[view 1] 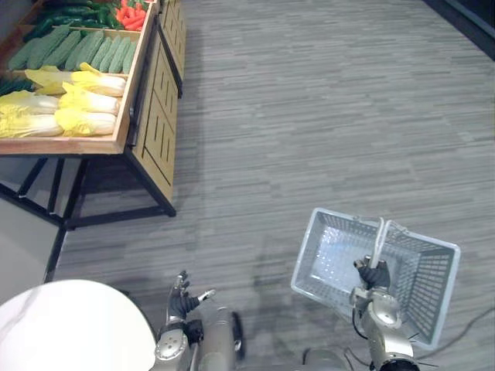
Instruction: Pick vegetable in the basket
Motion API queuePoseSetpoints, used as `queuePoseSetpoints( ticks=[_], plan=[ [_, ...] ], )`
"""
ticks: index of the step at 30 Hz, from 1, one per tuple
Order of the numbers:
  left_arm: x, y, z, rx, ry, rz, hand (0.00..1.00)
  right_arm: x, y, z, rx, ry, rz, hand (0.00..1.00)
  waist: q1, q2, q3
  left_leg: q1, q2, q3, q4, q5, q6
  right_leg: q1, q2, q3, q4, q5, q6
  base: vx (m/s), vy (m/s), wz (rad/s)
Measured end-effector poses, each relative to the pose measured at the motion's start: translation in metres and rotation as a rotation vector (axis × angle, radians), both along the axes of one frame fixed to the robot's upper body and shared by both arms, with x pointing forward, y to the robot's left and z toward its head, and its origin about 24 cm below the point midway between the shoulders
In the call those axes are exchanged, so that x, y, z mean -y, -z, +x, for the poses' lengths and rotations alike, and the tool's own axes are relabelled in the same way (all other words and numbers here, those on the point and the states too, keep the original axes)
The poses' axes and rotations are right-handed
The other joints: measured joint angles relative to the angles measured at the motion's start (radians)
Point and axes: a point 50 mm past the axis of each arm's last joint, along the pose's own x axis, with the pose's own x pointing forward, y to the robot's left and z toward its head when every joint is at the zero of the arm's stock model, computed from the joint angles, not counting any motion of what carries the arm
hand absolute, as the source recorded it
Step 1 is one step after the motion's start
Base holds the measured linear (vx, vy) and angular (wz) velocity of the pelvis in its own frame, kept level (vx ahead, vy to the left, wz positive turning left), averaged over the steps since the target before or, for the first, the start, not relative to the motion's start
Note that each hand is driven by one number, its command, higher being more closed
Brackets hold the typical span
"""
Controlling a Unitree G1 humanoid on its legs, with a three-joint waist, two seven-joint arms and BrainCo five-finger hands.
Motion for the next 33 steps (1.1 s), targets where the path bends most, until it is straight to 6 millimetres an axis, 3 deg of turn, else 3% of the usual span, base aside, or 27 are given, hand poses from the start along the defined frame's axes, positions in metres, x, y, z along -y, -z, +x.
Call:
queuePoseSetpoints(
  ticks=[2,3,4,5,6,7,8,9,11,12,13,14,15,16,18,19,20,21,22,23,24,26,27,28,29,30,33],
  plan=[
    [0.002,0.003,-0.005,-0.012,-0.021,-0.014,0.0,-0.002,0.005,-0.001,-0.027,-0.01,0.005,1.0,0.003,0.002,-0.001,0.047,-0.024,0.004,0.029,-0.078,0.021,-0.011,-0.024,0.021,0.154,0.002,0.021,0.48,0.236,0.1],
    [0.003,0.004,-0.007,-0.019,-0.016,-0.015,0.0,-0.002,0.008,-0.002,-0.038,-0.01,0.008,1.0,0.0,0.002,-0.001,0.089,-0.036,0.007,0.012,-0.094,0.03,-0.068,-0.037,0.044,0.321,0.028,0.078,0.53,0.214,0.21],
    [0.002,0.004,-0.008,-0.025,-0.008,-0.008,0.0,-0.004,0.01,-0.004,-0.049,-0.012,0.013,1.0,-0.003,-0.003,0.002,0.158,-0.059,0.004,-0.02,-0.112,0.04,-0.162,-0.052,0.075,0.572,0.092,0.171,0.55,0.183,0.23],
    [0.003,0.004,-0.008,-0.031,0.005,-0.005,0.0,-0.005,0.011,-0.005,-0.055,-0.016,0.011,1.0,-0.005,-0.006,0.004,0.198,-0.07,-0.001,-0.036,-0.118,0.045,-0.198,-0.055,0.076,0.683,0.086,0.161,0.58,0.111,0.27],
    [0.003,0.005,-0.008,-0.039,0.014,0.0,0.0,-0.007,0.013,-0.006,-0.067,-0.03,0.008,1.0,-0.007,-0.003,0.004,0.282,-0.082,-0.012,-0.079,-0.123,0.049,-0.255,-0.06,0.052,0.832,0.051,0.098,0.58,0.061,0.25],
    [0.003,0.004,-0.008,-0.034,0.012,0.0,0.0,-0.01,0.013,-0.006,-0.07,-0.051,0.011,1.0,-0.013,0.009,0.003,0.364,-0.081,-0.03,-0.136,-0.123,0.049,-0.305,-0.056,-0.004,0.865,0.018,0.039,0.69,0.042,0.2],
    [0.003,0.003,-0.007,-0.031,0.012,0.001,0.0,-0.011,0.013,-0.005,-0.07,-0.057,0.01,1.0,-0.015,0.011,0.002,0.379,-0.08,-0.033,-0.149,-0.123,0.049,-0.317,-0.055,-0.02,0.865,0.011,0.028,0.57,0.007,0.24],
    [0.003,0.0,-0.004,-0.009,0.006,0.007,0.0,-0.016,0.011,-0.003,-0.059,-0.083,0.01,1.0,-0.029,0.024,-0.002,0.457,-0.066,-0.06,-0.222,-0.123,0.049,-0.411,-0.039,-0.091,0.8,-0.029,-0.036,0.69,-0.072,0.39],
    [0.006,-0.006,0.009,0.026,0.019,0.005,0.0,-0.015,0.009,-0.001,-0.046,-0.085,0.006,1.0,-0.039,0.04,-0.002,0.495,-0.034,-0.092,-0.257,-0.124,0.045,-0.52,0.007,-0.105,0.604,-0.031,-0.046,0.63,-0.135,0.65],
    [0.007,-0.009,0.017,0.044,0.027,0.005,0.0,-0.013,0.008,-0.001,-0.045,-0.081,-0.001,1.0,-0.055,0.051,0.004,0.523,-0.002,-0.127,-0.261,-0.137,0.014,-0.572,0.053,-0.068,0.376,0.039,-0.036,0.46,-0.149,0.74],
    [0.007,-0.009,0.019,0.048,0.028,0.005,0.0,-0.012,0.008,-0.001,-0.045,-0.081,-0.003,1.0,-0.058,0.048,0.002,0.54,0.003,-0.14,-0.262,-0.146,-0.011,-0.574,0.072,-0.037,0.257,0.102,-0.034,0.62,-0.222,0.91],
    [0.008,-0.008,0.019,0.044,0.027,0.005,0.0,-0.01,0.008,-0.002,-0.047,-0.076,-0.007,1.0,-0.062,0.038,-0.003,0.579,0.005,-0.176,-0.258,-0.163,-0.047,-0.554,0.09,0.017,0.1,0.313,-0.028,0.53,-0.211,0.67],
    [0.008,-0.007,0.018,0.035,0.027,0.003,0.0,-0.008,0.008,-0.003,-0.05,-0.071,-0.012,1.0,-0.071,0.04,-0.007,0.598,0.017,-0.203,-0.246,-0.171,-0.061,-0.537,0.098,0.029,0.096,0.429,-0.058,0.83,-0.33,0.56],
    [0.017,-0.003,0.019,0.022,0.025,-0.024,0.0,0.0,0.001,0.006,-0.03,-0.067,-0.041,1.0,-0.06,0.097,-0.009,0.591,0.074,-0.247,-0.204,-0.133,-0.113,-0.545,0.125,0.006,0.196,0.35,-0.088,0.68,-0.277,0.38],
    [0.02,-0.005,0.022,0.037,0.027,-0.029,0.0,0.003,0.0,0.006,-0.026,-0.048,-0.038,1.0,-0.062,0.096,-0.01,0.578,0.068,-0.275,-0.13,-0.024,-0.114,-0.521,0.11,-0.029,0.261,0.263,-0.1,0.69,-0.314,0.55],
    [0.022,-0.004,0.021,0.034,0.02,-0.038,0.0,0.002,0.003,0.0,-0.039,-0.046,-0.033,1.0,-0.072,0.094,-0.008,0.524,0.065,-0.276,0.013,0.098,-0.101,-0.454,0.102,-0.074,0.258,0.212,-0.107,0.73,-0.327,0.86],
    [0.023,-0.003,0.017,0.031,0.003,-0.051,0.0,0.0,0.007,-0.005,-0.054,-0.044,-0.022,1.0,-0.061,0.091,-0.005,0.434,0.094,-0.252,0.211,0.279,-0.133,-0.36,0.101,-0.09,0.202,0.184,-0.119,0.61,-0.228,0.7],
    [0.023,-0.003,0.016,0.033,0.001,-0.053,0.0,-0.003,0.009,-0.007,-0.058,-0.037,-0.008,1.0,-0.053,0.095,-0.004,0.392,0.122,-0.224,0.308,0.252,-0.133,-0.314,0.112,-0.099,0.167,0.176,-0.123,0.57,-0.146,0.33],
    [0.024,-0.002,0.013,0.027,0.002,-0.055,0.0,-0.007,0.009,-0.006,-0.053,-0.014,0.015,1.0,-0.027,0.1,-0.001,0.28,0.177,-0.133,0.483,0.138,-0.104,-0.208,0.137,-0.11,0.082,0.173,-0.129,0.42,-0.092,0.04],
    [0.023,-0.002,0.012,0.023,0.001,-0.055,0.0,-0.006,0.01,-0.006,-0.051,0.003,0.022,1.0,-0.017,0.088,0.004,0.244,0.179,-0.1,0.504,0.108,-0.101,-0.173,0.136,-0.109,0.054,0.173,-0.129,0.48,-0.105,0.05],
    [0.023,0.0,0.009,0.015,0.0,-0.055,0.0,-0.006,0.01,-0.007,-0.048,0.026,0.038,1.0,-0.008,0.082,0.003,0.194,0.176,-0.056,0.498,0.068,-0.095,-0.121,0.129,-0.114,0.011,0.173,-0.129,0.45,-0.06,0.1],
    [0.021,0.002,0.004,0.002,-0.005,-0.053,0.0,0.004,0.01,-0.009,-0.043,0.084,0.045,1.0,0.002,0.071,0.007,0.088,0.163,0.036,0.298,0.017,-0.059,-0.022,0.115,-0.138,-0.079,0.165,-0.115,0.47,0.009,0.19],
    [0.021,0.002,0.004,0.0,-0.005,-0.052,0.0,0.007,0.009,-0.009,-0.043,0.092,0.038,1.0,0.002,0.069,0.008,0.071,0.152,0.054,0.218,0.017,-0.058,-0.006,0.107,-0.141,-0.089,0.155,-0.099,0.42,0.089,0.19],
    [0.021,0.004,0.001,-0.01,-0.008,-0.052,0.0,0.014,0.008,-0.011,-0.046,0.1,0.019,1.0,0.002,0.076,0.007,0.054,0.138,0.1,0.028,0.048,-0.064,0.021,0.098,-0.157,-0.092,0.128,-0.063,0.42,0.133,0.25],
    [0.021,0.005,-0.002,-0.018,-0.01,-0.053,0.0,0.021,0.008,-0.014,-0.052,0.113,0.004,1.0,-0.001,0.095,-0.002,0.052,0.136,0.151,-0.118,0.143,-0.023,0.042,0.108,-0.17,-0.091,0.107,-0.045,0.61,0.206,0.63],
    [0.013,0.004,0.0,-0.019,-0.008,-0.029,0.0,0.023,0.016,-0.019,-0.089,0.14,0.018,1.0,0.0,0.047,-0.013,0.069,0.093,0.204,-0.136,0.152,0.036,0.062,0.064,-0.194,-0.087,0.081,-0.023,0.53,0.188,0.7],
    [0.004,0.003,0.0,-0.021,-0.031,-0.012,0.0,0.018,0.018,-0.018,-0.089,0.135,0.034,1.0,0.01,0.008,-0.023,0.07,0.038,0.192,-0.133,0.117,0.06,0.083,0.026,-0.224,-0.087,0.089,-0.009,0.38,0.124,0.56]
  ],
)
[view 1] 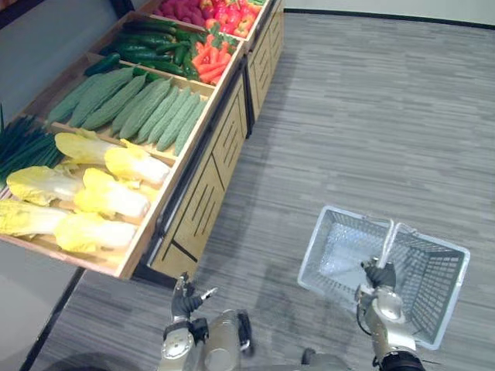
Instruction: Pick vegetable in the basket
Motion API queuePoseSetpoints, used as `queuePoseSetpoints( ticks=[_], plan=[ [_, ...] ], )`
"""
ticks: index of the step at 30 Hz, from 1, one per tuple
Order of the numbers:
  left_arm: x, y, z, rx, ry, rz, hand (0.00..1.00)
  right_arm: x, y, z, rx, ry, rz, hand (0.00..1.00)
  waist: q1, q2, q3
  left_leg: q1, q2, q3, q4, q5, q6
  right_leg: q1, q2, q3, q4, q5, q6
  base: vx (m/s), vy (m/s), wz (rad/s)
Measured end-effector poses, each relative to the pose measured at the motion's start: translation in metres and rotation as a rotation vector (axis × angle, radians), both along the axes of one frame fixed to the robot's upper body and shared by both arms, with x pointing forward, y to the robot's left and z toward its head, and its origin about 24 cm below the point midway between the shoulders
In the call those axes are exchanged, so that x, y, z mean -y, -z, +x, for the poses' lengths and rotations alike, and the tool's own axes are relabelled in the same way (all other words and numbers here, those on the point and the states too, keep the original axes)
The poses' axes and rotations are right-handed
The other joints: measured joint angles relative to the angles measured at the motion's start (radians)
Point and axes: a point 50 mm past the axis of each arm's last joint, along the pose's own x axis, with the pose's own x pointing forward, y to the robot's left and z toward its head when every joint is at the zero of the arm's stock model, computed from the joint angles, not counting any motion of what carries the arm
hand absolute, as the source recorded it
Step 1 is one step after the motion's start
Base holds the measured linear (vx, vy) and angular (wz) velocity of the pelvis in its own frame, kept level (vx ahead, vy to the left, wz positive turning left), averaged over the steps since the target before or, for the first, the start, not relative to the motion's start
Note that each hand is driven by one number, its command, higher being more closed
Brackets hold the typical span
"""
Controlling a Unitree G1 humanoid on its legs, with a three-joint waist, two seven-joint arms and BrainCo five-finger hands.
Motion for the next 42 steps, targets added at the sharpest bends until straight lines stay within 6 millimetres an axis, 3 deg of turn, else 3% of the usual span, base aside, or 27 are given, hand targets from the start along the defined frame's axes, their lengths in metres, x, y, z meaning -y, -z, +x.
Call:
queuePoseSetpoints(
  ticks=[2,4,5,7,9,10,11,12,13,14,16,17,19,21,23,25,27,30,34,35,40,42],
  plan=[
    [-0.001,0.003,-0.007,-0.02,-0.009,-0.001,0.0,-0.003,0.011,-0.007,-0.054,-0.008,0.017,1.0,0.01,0.006,-0.003,0.055,-0.024,-0.012,0.004,-0.074,0.007,0.006,-0.026,-0.002,0.136,-0.005,0.027,0.38,0.157,0.62],
    [-0.001,0.007,-0.014,-0.045,-0.003,-0.001,0.0,-0.007,0.022,-0.018,-0.111,-0.004,0.037,1.0,0.013,0.002,-0.004,0.134,-0.077,-0.064,-0.046,-0.094,0.009,-0.11,-0.093,0.019,0.493,0.046,0.071,0.36,0.134,0.71],
    [-0.003,0.007,-0.015,-0.052,0.009,0.011,0.0,-0.01,0.026,-0.024,-0.126,-0.012,0.052,1.0,-0.002,-0.009,-0.006,0.183,-0.109,-0.105,-0.08,-0.1,0.018,-0.212,-0.125,0.077,0.737,0.083,0.049,0.37,0.054,0.95],
    [0.0,0.011,-0.019,-0.082,0.028,0.01,0.0,-0.013,0.028,-0.025,-0.134,-0.031,0.057,1.0,-0.025,-0.007,-0.005,0.247,-0.132,-0.171,-0.107,-0.105,0.025,-0.317,-0.103,0.126,0.85,-0.031,-0.005,0.41,-0.005,1.21],
    [0.002,0.014,-0.022,-0.104,0.029,0.003,0.0,-0.014,0.017,-0.017,-0.072,-0.047,0.042,1.0,-0.032,-0.002,-0.005,0.302,-0.139,-0.246,-0.134,-0.108,0.022,-0.393,-0.061,0.143,0.763,-0.093,-0.019,0.36,-0.059,1.27],
    [0.004,0.014,-0.023,-0.107,0.028,-0.001,0.0,-0.013,0.014,-0.02,-0.059,-0.048,0.037,1.0,-0.039,-0.003,-0.005,0.323,-0.139,-0.308,-0.14,-0.108,0.021,-0.438,-0.015,0.187,0.676,-0.111,-0.016,0.35,-0.152,1.72],
    [0.007,0.014,-0.022,-0.103,0.033,-0.009,0.0,-0.012,0.012,-0.022,-0.043,-0.038,0.034,1.0,-0.039,-0.004,-0.006,0.336,-0.138,-0.374,-0.136,-0.114,0.01,-0.473,0.039,0.257,0.581,-0.111,-0.016,0.35,-0.181,1.82],
    [0.009,0.014,-0.021,-0.101,0.037,-0.012,0.0,-0.012,0.012,-0.026,-0.04,-0.03,0.035,1.0,-0.04,-0.005,-0.006,0.339,-0.138,-0.411,-0.129,-0.122,-0.003,-0.478,0.06,0.302,0.534,-0.107,-0.014,0.34,-0.232,2.02],
    [0.009,0.013,-0.019,-0.096,0.043,-0.005,0.0,-0.011,0.013,-0.033,-0.041,-0.012,0.041,1.0,-0.042,-0.009,-0.008,0.336,-0.139,-0.474,-0.098,-0.145,-0.035,-0.481,0.089,0.393,0.426,-0.088,0.002,0.36,-0.346,2.44],
    [0.01,0.011,-0.017,-0.081,0.056,0.004,0.0,-0.012,0.017,-0.044,-0.053,0.009,0.05,1.0,-0.04,-0.028,-0.019,0.318,-0.145,-0.525,-0.042,-0.206,-0.064,-0.474,0.082,0.436,0.333,0.011,0.001,0.36,-0.377,2.46],
    [0.017,0.01,-0.016,-0.074,0.073,-0.004,0.0,-0.009,0.02,-0.05,-0.072,0.026,0.053,1.0,-0.026,-0.012,-0.027,0.301,-0.123,-0.563,0.01,-0.237,-0.091,-0.472,0.078,0.374,0.385,0.023,-0.007,0.25,-0.304,1.56],
    [0.023,0.005,-0.012,-0.047,0.096,-0.01,0.0,-0.007,0.02,-0.05,-0.066,0.041,0.056,1.0,-0.019,0.014,-0.044,0.253,-0.084,-0.561,0.046,-0.231,-0.109,-0.469,0.08,0.293,0.385,0.002,-0.03,0.23,-0.3,1.2],
    [0.027,-0.007,-0.003,0.025,0.097,-0.014,0.0,0.0,0.022,-0.059,-0.066,0.102,0.074,1.0,-0.012,0.019,-0.046,0.238,-0.043,-0.546,0.005,-0.201,-0.158,-0.463,0.073,0.212,0.375,-0.007,-0.051,0.22,-0.342,1.34],
    [0.027,-0.027,0.006,0.127,0.093,-0.011,0.0,0.009,0.027,-0.078,-0.104,0.158,0.092,1.0,-0.012,0.017,-0.044,0.239,-0.002,-0.538,-0.065,-0.151,-0.175,-0.409,0.068,0.108,0.332,-0.008,-0.081,0.09,-0.285,1.31],
    [0.026,-0.04,0.012,0.191,0.09,-0.005,0.0,0.009,0.029,-0.081,-0.105,0.171,0.103,1.0,-0.015,0.007,-0.041,0.236,0.008,-0.512,-0.08,-0.123,-0.167,-0.381,0.059,0.061,0.304,-0.007,-0.087,-0.01,-0.143,0.94],
    [0.027,-0.062,0.02,0.302,0.081,-0.007,0.0,0.015,0.031,-0.096,-0.117,0.241,0.11,1.0,-0.017,-0.002,-0.036,0.23,0.063,-0.343,-0.078,-0.12,-0.128,-0.329,0.039,-0.037,0.262,-0.003,-0.095,-0.08,-0.141,1.24],
    [0.022,-0.084,0.026,0.413,0.06,0.005,0.0,0.017,0.033,-0.104,-0.136,0.266,0.108,1.0,-0.012,-0.002,-0.037,0.229,0.112,-0.199,-0.088,-0.11,-0.112,-0.315,0.019,-0.082,0.26,-0.007,-0.095,-0.11,-0.006,0.83],
    [0.02,-0.096,0.026,0.473,0.054,0.007,0.0,0.017,0.033,-0.105,-0.137,0.268,0.108,1.0,-0.011,-0.002,-0.039,0.228,0.117,-0.158,-0.094,-0.1,-0.119,-0.305,0.007,-0.09,0.246,-0.007,-0.086,-0.1,0.067,0.27],
    [0.021,-0.109,0.029,0.544,0.068,0.011,0.0,0.01,0.035,-0.105,-0.139,0.269,0.128,1.0,-0.011,-0.006,-0.069,0.233,0.095,-0.158,-0.142,-0.065,-0.16,-0.3,0.022,-0.041,0.184,0.035,-0.072,-0.02,0.096,-0.01],
    [0.032,-0.114,0.036,0.558,0.186,0.113,0.0,0.005,0.039,-0.106,-0.155,0.25,0.138,1.0,-0.016,-0.022,-0.089,0.271,0.073,-0.145,-0.234,-0.007,-0.182,-0.301,0.036,-0.002,0.152,0.067,-0.067,0.1,0.048,-0.24],
    [0.031,-0.103,0.051,0.502,0.263,0.222,0.0,0.005,0.048,-0.102,-0.204,0.187,0.12,1.0,-0.065,-0.015,-0.106,0.298,0.073,-0.147,-0.301,0.032,-0.193,-0.301,0.068,0.024,0.091,0.104,-0.079,0.06,-0.022,-0.14],
    [0.023,-0.092,0.063,0.438,0.262,0.302,0.0,0.006,0.047,-0.095,-0.201,0.142,0.113,1.0,-0.069,-0.007,-0.109,0.322,0.076,-0.123,-0.34,0.049,-0.197,-0.301,0.087,0.058,0.058,0.13,-0.083,0.0,-0.031,-0.5]
  ],
)
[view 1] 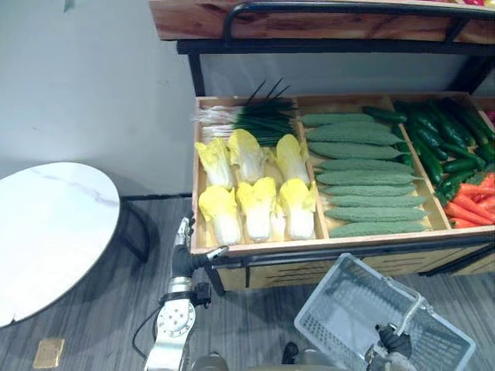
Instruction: Pick vegetable in the basket
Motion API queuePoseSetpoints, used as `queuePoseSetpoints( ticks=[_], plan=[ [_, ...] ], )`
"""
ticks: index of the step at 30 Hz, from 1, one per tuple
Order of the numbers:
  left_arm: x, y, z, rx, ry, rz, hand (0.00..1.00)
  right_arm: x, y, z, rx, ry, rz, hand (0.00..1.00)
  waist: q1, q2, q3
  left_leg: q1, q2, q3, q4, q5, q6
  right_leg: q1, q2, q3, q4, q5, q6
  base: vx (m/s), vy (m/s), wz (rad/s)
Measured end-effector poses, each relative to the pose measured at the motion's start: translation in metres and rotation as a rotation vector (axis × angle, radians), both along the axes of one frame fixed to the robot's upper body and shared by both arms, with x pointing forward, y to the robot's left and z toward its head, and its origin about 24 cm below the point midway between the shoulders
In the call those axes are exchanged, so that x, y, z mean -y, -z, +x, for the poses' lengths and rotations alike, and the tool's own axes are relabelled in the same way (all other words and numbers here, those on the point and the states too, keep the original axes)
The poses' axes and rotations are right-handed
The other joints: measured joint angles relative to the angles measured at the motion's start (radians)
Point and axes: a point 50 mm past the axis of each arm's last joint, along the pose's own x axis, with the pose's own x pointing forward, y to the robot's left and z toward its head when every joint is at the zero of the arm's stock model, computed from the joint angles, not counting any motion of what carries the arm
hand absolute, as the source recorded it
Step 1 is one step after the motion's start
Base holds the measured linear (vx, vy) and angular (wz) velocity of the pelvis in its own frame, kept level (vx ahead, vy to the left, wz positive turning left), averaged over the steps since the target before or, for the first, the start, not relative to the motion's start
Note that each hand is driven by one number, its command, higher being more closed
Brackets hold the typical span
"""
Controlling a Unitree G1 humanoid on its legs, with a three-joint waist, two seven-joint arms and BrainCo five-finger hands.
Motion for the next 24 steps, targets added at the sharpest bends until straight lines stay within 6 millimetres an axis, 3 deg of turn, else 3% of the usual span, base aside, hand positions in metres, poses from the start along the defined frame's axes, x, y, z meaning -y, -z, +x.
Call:
queuePoseSetpoints(
  ticks=[4,11,13,17,23,24],
  plan=[
    [-0.014,0.005,0.016,-0.04,-0.058,0.077,0.0,-0.008,-0.003,0.014,0.023,-0.111,-0.005,1.0,-0.04,0.012,-0.005,0.01,0.0,0.033,-0.031,0.008,-0.001,-0.002,0.022,0.052,-0.074,0.054,-0.002,-0.05,-0.001,-0.42],
    [-0.013,0.004,0.043,-0.061,-0.086,0.094,0.0,-0.002,-0.006,0.02,0.041,-0.108,-0.019,1.0,-0.085,0.032,0.014,-0.014,-0.019,0.063,-0.067,0.013,-0.008,-0.038,0.025,0.101,-0.144,0.1,0.008,-0.02,0.023,-0.24],
    [-0.01,-0.002,0.051,-0.041,-0.075,0.097,0.0,0.0,-0.007,0.02,0.044,-0.098,-0.022,1.0,-0.092,0.037,0.025,-0.015,-0.021,0.07,-0.078,0.014,-0.01,-0.049,0.027,0.111,-0.144,0.102,0.008,0.04,0.003,-0.12],
    [-0.012,-0.025,0.072,0.04,-0.083,0.126,0.0,0.001,-0.011,0.03,0.072,-0.096,-0.025,1.0,-0.133,0.046,0.051,-0.025,-0.023,0.076,-0.097,0.021,-0.005,-0.074,0.032,0.118,-0.142,0.101,0.009,0.07,0.006,-0.09],
    [-0.013,-0.043,0.088,0.106,-0.1,0.185,0.0,0.0,-0.015,0.037,0.104,-0.101,-0.033,1.0,-0.134,0.051,0.082,-0.038,-0.024,0.076,-0.098,0.021,-0.005,-0.104,0.037,0.145,-0.14,0.101,0.01,0.06,-0.006,-0.17],
    [-0.014,-0.052,0.098,0.128,-0.11,0.214,0.0,0.001,-0.018,0.04,0.122,-0.103,-0.04,1.0,-0.138,0.054,0.094,-0.057,-0.024,0.077,-0.097,0.021,-0.005,-0.126,0.037,0.149,-0.134,0.101,0.01,0.02,-0.014,-0.05]
  ],
)
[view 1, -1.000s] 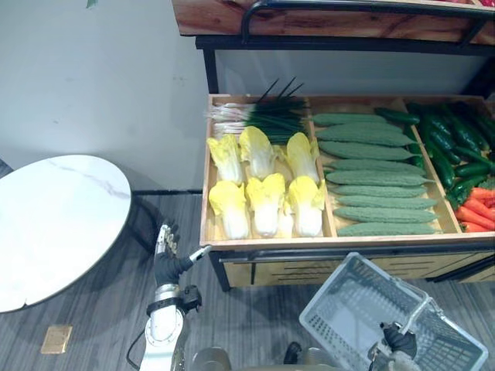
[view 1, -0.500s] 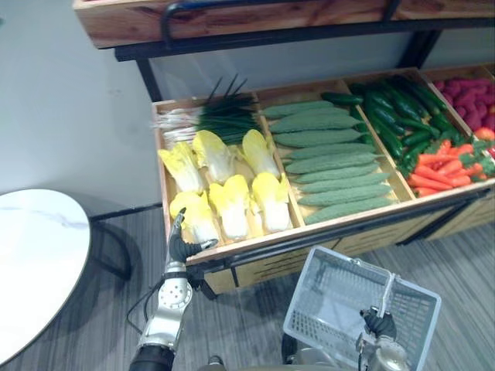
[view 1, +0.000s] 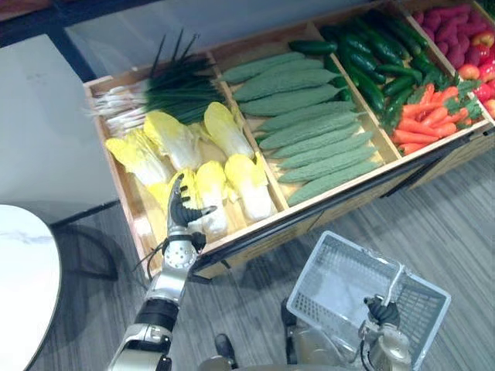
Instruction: Pick vegetable in the basket
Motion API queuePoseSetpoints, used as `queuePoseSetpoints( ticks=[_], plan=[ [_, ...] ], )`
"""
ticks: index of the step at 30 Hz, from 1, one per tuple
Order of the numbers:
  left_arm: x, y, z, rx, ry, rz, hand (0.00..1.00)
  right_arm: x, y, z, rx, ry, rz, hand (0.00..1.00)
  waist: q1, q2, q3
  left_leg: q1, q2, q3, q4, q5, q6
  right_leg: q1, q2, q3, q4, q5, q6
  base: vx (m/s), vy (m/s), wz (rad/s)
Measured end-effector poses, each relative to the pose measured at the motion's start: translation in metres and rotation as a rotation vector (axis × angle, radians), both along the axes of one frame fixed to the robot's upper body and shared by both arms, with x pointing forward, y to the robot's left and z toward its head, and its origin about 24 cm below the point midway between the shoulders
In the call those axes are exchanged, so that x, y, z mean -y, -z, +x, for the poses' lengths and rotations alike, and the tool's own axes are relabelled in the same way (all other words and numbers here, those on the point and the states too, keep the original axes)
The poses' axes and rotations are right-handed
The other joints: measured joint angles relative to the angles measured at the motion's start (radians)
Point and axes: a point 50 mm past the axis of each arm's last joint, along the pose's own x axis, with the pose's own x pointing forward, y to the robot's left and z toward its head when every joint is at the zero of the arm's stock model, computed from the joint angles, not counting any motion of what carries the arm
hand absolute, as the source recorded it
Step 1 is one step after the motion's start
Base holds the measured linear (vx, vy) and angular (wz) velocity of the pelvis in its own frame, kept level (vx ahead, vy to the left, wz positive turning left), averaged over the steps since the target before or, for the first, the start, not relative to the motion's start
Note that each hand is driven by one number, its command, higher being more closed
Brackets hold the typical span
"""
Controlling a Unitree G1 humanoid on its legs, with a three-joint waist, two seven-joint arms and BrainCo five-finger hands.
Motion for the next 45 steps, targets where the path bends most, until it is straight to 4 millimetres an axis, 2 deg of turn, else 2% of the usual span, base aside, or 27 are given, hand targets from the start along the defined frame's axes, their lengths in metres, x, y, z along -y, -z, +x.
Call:
queuePoseSetpoints(
  ticks=[3,7,8,12,16,18,19,20,22,27,36,40,45],
  plan=[
    [-0.002,-0.012,0.013,0.014,0.01,0.06,0.0,0.0,-0.004,0.005,0.023,-0.007,-0.005,1.0,-0.001,-0.007,0.019,-0.026,0.0,0.003,0.008,0.0,0.0,-0.032,-0.001,0.01,0.014,0.0,0.0,-0.02,-0.02,-0.09],
    [-0.009,-0.031,0.03,0.049,-0.009,0.135,0.0,-0.007,-0.009,0.02,0.059,-0.04,-0.003,1.0,-0.013,-0.031,0.064,-0.036,-0.001,0.008,0.019,-0.001,0.0,-0.056,-0.002,0.022,0.041,0.0,0.0,-0.05,-0.02,-0.06],
    [-0.01,-0.035,0.033,0.053,-0.005,0.16,0.0,-0.009,-0.011,0.024,0.07,-0.052,-0.002,1.0,-0.021,-0.035,0.07,-0.045,-0.002,0.007,0.019,-0.001,0.0,-0.066,-0.003,0.022,0.045,0.0,0.0,-0.06,-0.016,0.01],
    [-0.006,-0.047,0.04,0.079,0.012,0.208,0.0,-0.012,-0.015,0.031,0.1,-0.064,-0.006,1.0,-0.022,-0.041,0.102,-0.055,-0.002,0.007,0.041,-0.008,0.005,-0.079,-0.006,0.029,0.066,-0.002,0.003,-0.06,-0.002,-0.02],
    [0.008,-0.056,0.045,0.097,0.067,0.258,0.0,-0.012,-0.017,0.034,0.121,-0.062,-0.005,1.0,-0.022,-0.042,0.115,-0.071,-0.004,0.005,0.05,-0.007,0.006,-0.098,-0.015,0.033,0.082,-0.002,0.003,-0.01,0.004,-0.01],
    [0.025,-0.057,0.046,0.102,0.141,0.324,0.0,-0.013,-0.017,0.034,0.125,-0.064,-0.006,1.0,-0.022,-0.042,0.116,-0.07,-0.005,0.002,0.05,-0.007,0.006,-0.098,-0.016,0.032,0.088,-0.004,0.006,0.0,0.009,0.02],
    [0.034,-0.058,0.047,0.108,0.18,0.368,1.0,-0.013,-0.018,0.035,0.127,-0.066,-0.006,1.0,-0.022,-0.042,0.12,-0.069,-0.005,0.0,0.05,-0.007,0.006,-0.098,-0.017,0.033,0.093,-0.006,0.008,0.0,0.022,0.06],
    [0.045,-0.06,0.047,0.116,0.231,0.425,1.0,-0.013,-0.018,0.035,0.129,-0.066,-0.007,1.0,-0.023,-0.041,0.124,-0.067,-0.006,-0.002,0.05,-0.008,0.006,-0.098,-0.017,0.034,0.098,-0.009,0.011,0.0,0.022,0.05],
    [0.052,-0.06,0.047,0.123,0.251,0.454,1.0,-0.013,-0.018,0.035,0.13,-0.067,-0.007,1.0,-0.024,-0.04,0.127,-0.065,-0.007,-0.001,0.05,-0.008,0.006,-0.098,-0.017,0.038,0.102,-0.012,0.015,0.0,0.0,0.0],
    [0.055,-0.06,0.048,0.113,0.252,0.531,1.0,-0.013,-0.018,0.035,0.132,-0.068,-0.007,1.0,-0.024,-0.041,0.128,-0.059,-0.012,-0.001,0.05,-0.01,0.01,-0.097,-0.017,0.044,0.113,-0.018,0.019,0.0,0.0,0.0],
    [0.045,-0.061,0.048,0.102,0.223,0.522,1.0,-0.013,-0.022,0.038,0.152,-0.069,-0.01,1.0,-0.031,-0.033,0.155,-0.028,-0.014,0.0,0.051,-0.022,0.014,-0.062,-0.018,0.05,0.112,-0.024,0.024,0.0,0.007,0.0],
    [0.038,-0.059,0.036,0.124,0.204,0.47,1.0,-0.013,-0.021,0.034,0.149,-0.06,-0.008,1.0,-0.04,-0.032,0.155,-0.013,-0.013,-0.006,0.05,-0.023,0.014,-0.048,-0.019,0.042,0.112,-0.035,0.024,0.04,0.013,0.04],
    [0.03,-0.059,0.014,0.186,0.15,0.364,1.0,-0.013,-0.017,0.026,0.133,-0.04,0.003,1.0,-0.021,-0.028,0.153,0.012,-0.012,-0.024,0.05,-0.023,0.013,-0.007,-0.021,0.026,0.113,-0.053,0.022,0.04,0.01,0.11]
  ],
)
